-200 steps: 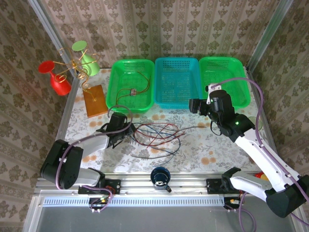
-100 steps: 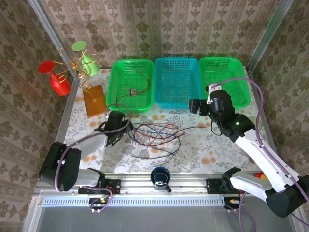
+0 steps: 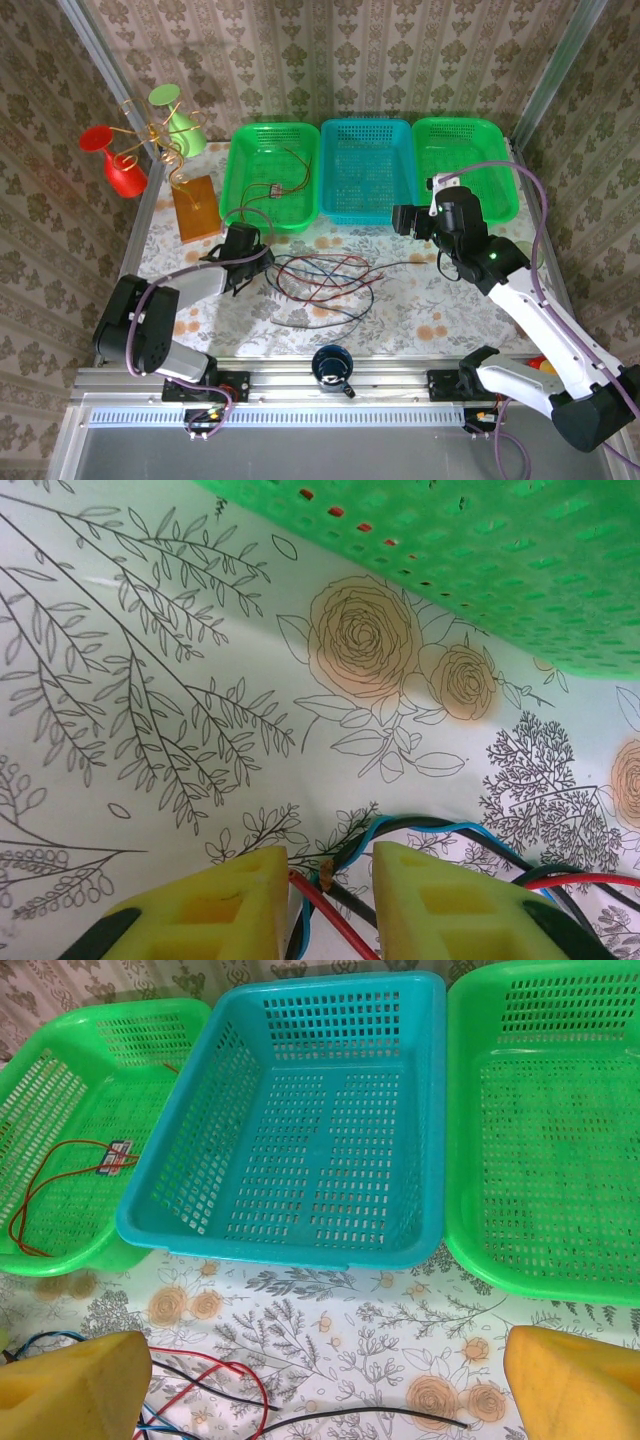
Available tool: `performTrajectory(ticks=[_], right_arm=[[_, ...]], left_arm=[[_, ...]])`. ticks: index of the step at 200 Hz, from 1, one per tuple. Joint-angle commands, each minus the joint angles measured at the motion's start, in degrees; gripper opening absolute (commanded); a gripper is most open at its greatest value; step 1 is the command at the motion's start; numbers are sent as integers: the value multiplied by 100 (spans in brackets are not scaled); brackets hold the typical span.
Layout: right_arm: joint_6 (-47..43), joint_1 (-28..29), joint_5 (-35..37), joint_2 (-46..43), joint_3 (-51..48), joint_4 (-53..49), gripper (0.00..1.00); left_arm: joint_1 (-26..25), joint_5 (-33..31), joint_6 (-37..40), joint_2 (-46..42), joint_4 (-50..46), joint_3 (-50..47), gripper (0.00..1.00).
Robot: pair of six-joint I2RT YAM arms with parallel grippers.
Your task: Untangle the cables
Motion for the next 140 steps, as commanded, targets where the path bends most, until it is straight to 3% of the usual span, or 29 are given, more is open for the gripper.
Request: performTrajectory(ticks=[1,37,91,140], right_arm=[[-50,-37,0,-120,198,-131,92],[-53,-47,-88,-172,203,-147,92],[-156,-46,-40,-331,189,-215,93],[-246,-47,-250,-460,-37,-22,93]], left_arm=[[15,97,79,69,94,161,25],[23,105,57,202,225,214,21],[-102,-78,156,41,21,311,0],[-439,-531,255,-700,-587,418,0]])
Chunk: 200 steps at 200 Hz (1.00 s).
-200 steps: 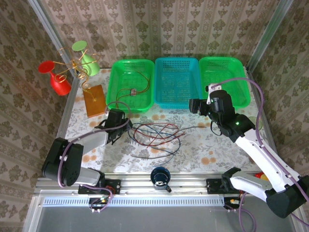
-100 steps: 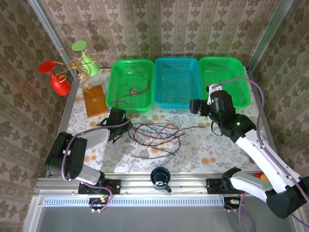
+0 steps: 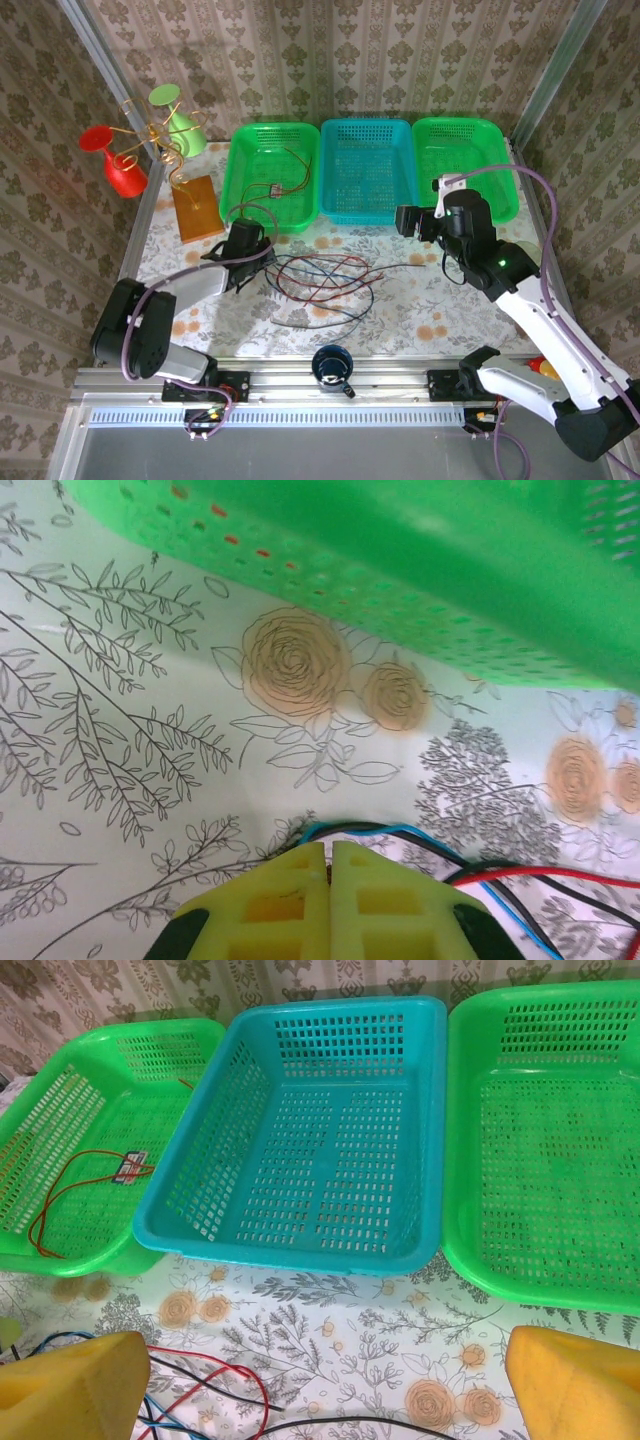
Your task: Untangle the cables
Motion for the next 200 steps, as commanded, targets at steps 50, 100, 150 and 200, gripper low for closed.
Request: performTrajectory(ticks=[50,100,150,200], right_arm=[[-632,-28,-1354,-440,-662,992,95],[-1160,-6,-2763,-449,-1262,2264,90],[-465,91,-4138,930,-568,2663,84],[181,766,-4601,2119,-254,3732,82]], left_arm=[[-814,-522,492,-1113,-1407,1092,0],[-1523,-435,919,-943,-2197,2593,0],[-1938,-250,1118,-496,-2719,3566,0],[-1963,-88,1048,-595,-2659,3527,0]])
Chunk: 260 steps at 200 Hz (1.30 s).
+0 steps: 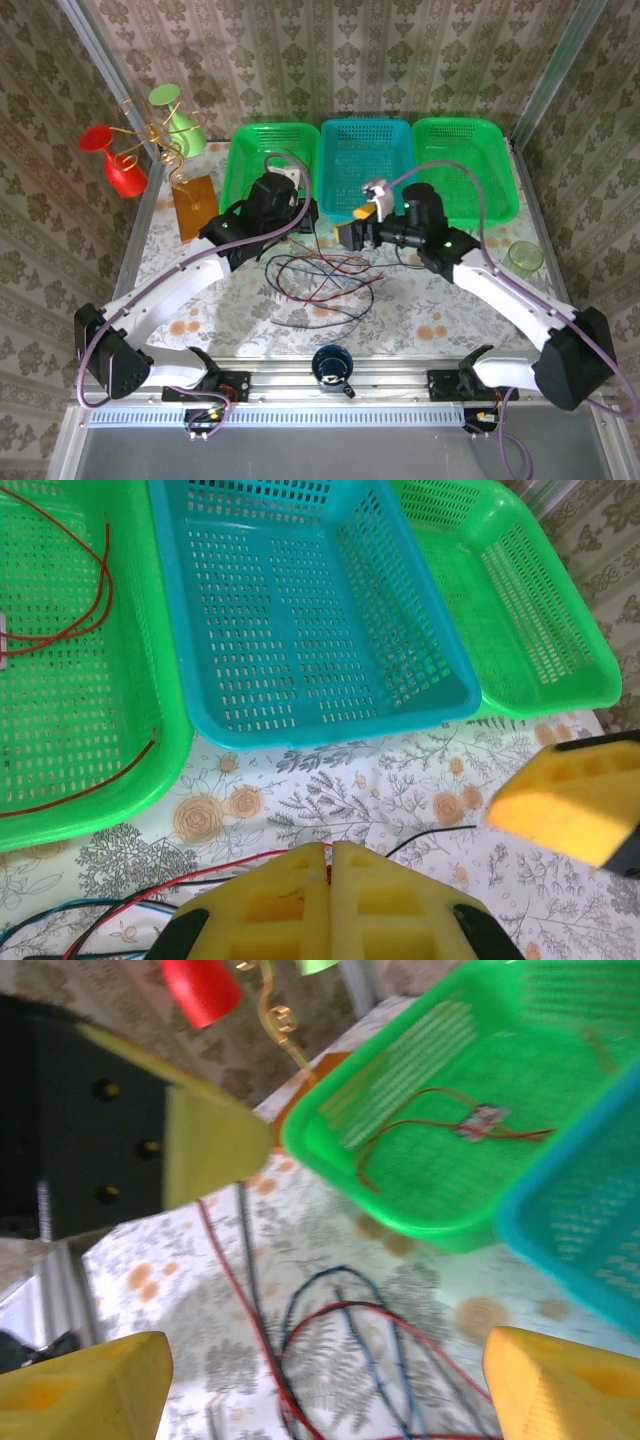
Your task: Untangle the cables
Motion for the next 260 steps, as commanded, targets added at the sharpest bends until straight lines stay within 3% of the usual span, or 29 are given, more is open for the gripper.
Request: performTrajectory(ticks=[1,69,84,97,106,116,125,143,170,210,240,260], right_arm=[[538,199,-647,357,263,796,82],[936,411,-826,1376,469,1500,59],[1132,422,-1060,1576,556,1674,39],[1152,426,-1179,1697,708,1544,0],[1180,423,-1097,1726,811,1325,0],[1139,422,-1061,1727,887,1129,0],[1111,422,-1016,1706,937,1000,0],[1038,423,-682,1588,904,864,0],[946,405,-262,1331,738,861,0],[834,395,46,1127,647,907,0],[886,378,120,1136,673,962,0],[931,379,95,1163,732,954,0]], left_arm=[[-28,134,106,-79,-159,84,0],[-26,206,117,-273,-223,77,0],[-29,199,107,-302,-223,50,0],[-21,199,89,-331,-228,17,0],[-19,199,78,-357,-204,-13,4],[-12,177,79,-419,-173,-73,33],[2,115,95,-503,-130,-143,48],[44,-170,137,-801,-87,-329,63],[486,-143,-79,-1617,-155,-880,67],[1206,1000,-660,-2876,702,-2257,67],[1149,1618,-938,-3058,1738,-3057,67],[1034,1804,-1057,-3039,3026,-3695,69]])
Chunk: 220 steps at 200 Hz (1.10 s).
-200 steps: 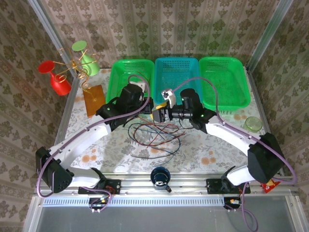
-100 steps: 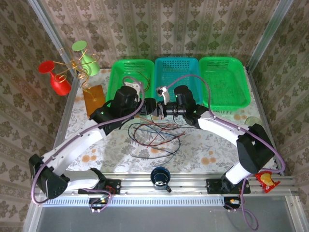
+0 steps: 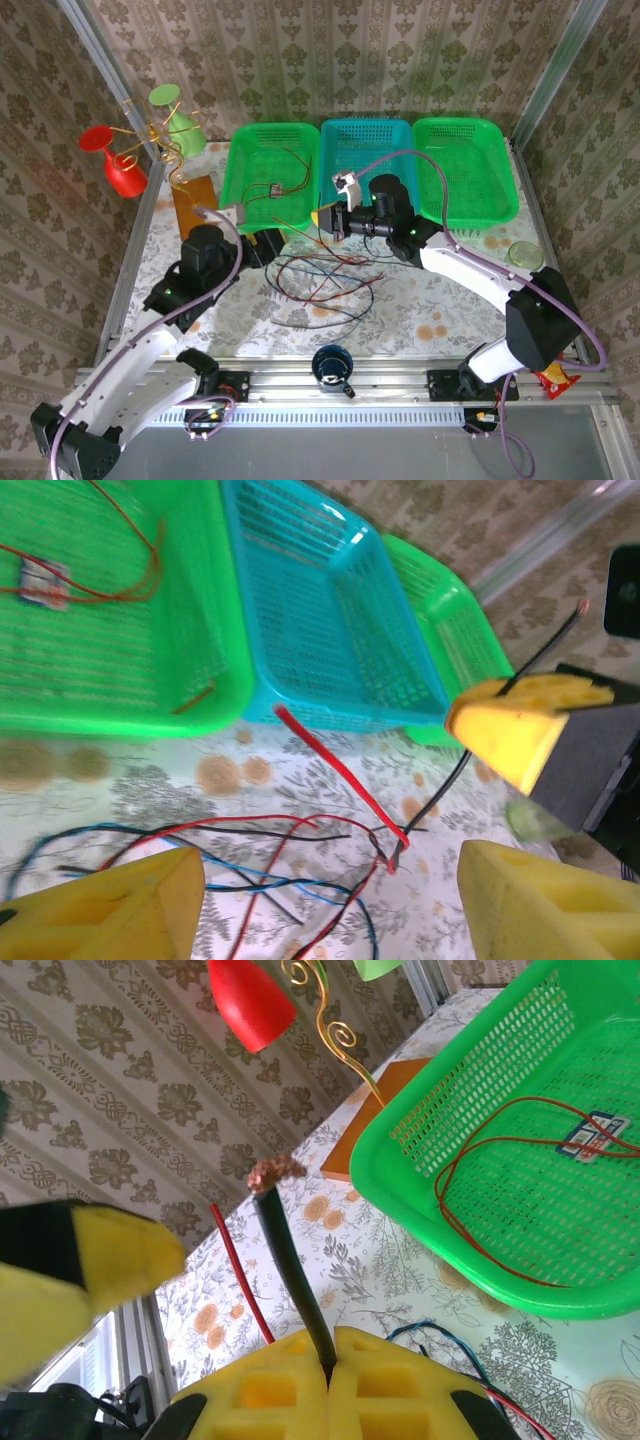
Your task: Untangle the cables
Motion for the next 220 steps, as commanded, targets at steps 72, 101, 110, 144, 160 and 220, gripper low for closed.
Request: performTrajectory(ticks=[72,101,110,144,160,220], right_arm=[[131,-21,59,-253,18,-5,0],[164,-23,129,-415,3,-43,0],[148,-26,186,-508,-10,-79,0],[-22,-46,460,-926,-45,-238,0],[-96,-72,544,-1074,-69,-329,0],[-426,-143,1818,-1900,-173,-810,0]], left_arm=[[-335,778,-471,1209,4499,-1231,72],[-414,992,-608,2008,5014,-947,61],[-410,988,-742,2255,5226,-867,43],[-401,1065,-990,2927,5832,-483,0],[-418,1082,-986,3080,5843,-258,0],[-595,1058,-444,3009,5024,413,0]])
